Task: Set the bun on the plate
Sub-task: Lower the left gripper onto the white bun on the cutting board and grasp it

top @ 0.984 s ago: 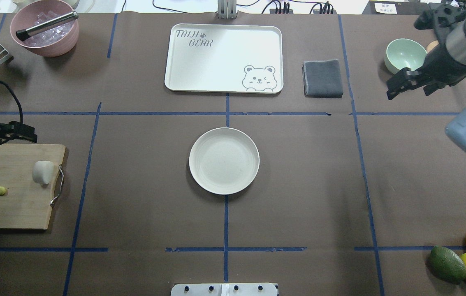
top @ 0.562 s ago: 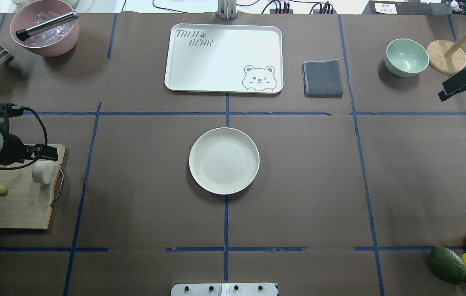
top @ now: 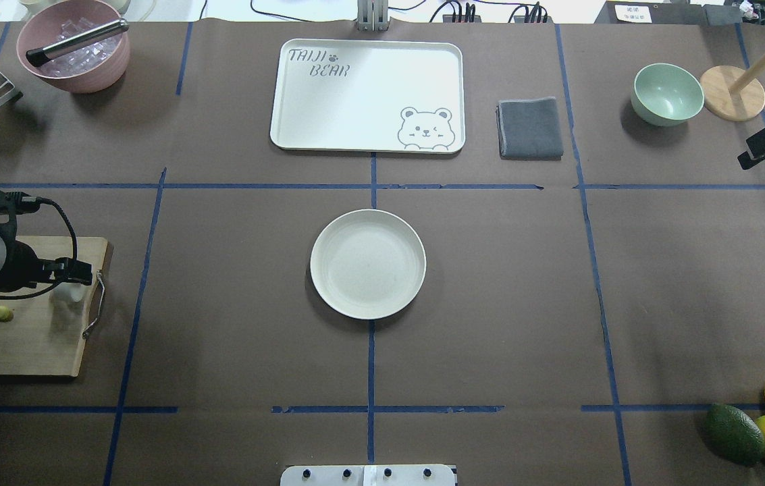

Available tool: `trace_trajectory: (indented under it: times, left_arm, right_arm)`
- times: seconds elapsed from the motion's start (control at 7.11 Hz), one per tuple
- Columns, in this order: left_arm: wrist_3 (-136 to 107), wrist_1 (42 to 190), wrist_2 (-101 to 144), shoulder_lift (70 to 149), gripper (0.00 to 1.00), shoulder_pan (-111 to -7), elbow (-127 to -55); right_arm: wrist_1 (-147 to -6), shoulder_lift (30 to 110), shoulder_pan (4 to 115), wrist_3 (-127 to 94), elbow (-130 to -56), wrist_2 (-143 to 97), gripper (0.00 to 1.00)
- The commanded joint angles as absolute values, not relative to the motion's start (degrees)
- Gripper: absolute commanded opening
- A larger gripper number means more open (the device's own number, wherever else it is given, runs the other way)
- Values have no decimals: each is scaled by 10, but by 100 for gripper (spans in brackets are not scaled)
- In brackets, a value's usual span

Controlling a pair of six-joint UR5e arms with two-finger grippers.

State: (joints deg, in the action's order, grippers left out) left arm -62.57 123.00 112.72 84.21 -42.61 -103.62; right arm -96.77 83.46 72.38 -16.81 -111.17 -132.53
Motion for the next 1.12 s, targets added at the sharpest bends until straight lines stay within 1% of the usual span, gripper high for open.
trace_trajectory:
  times: [0.0, 0.28, 0.56, 0.7, 0.98]
  left_arm:
    - [-627, 1231, 1129, 836, 99, -423, -1038]
    - [-631, 1231, 1129, 837, 98, -418, -1041]
    - [-632, 1231, 1127, 837, 89, -417, -1051]
    - [-632, 1230, 1126, 837, 82, -417, -1050]
    - [-632, 1230, 1126, 837, 63, -417, -1050]
  right_arm:
    - [-968, 835, 724, -168, -1111, -1325, 100]
    - [-968, 835, 724, -168, -1110, -1325, 100]
    - [-968, 836, 724, -168, -1109, -1325, 100]
    - [-969, 838, 725, -168, -1108, -1325, 100]
    - [-969, 837, 725, -168, -1108, -1325, 100]
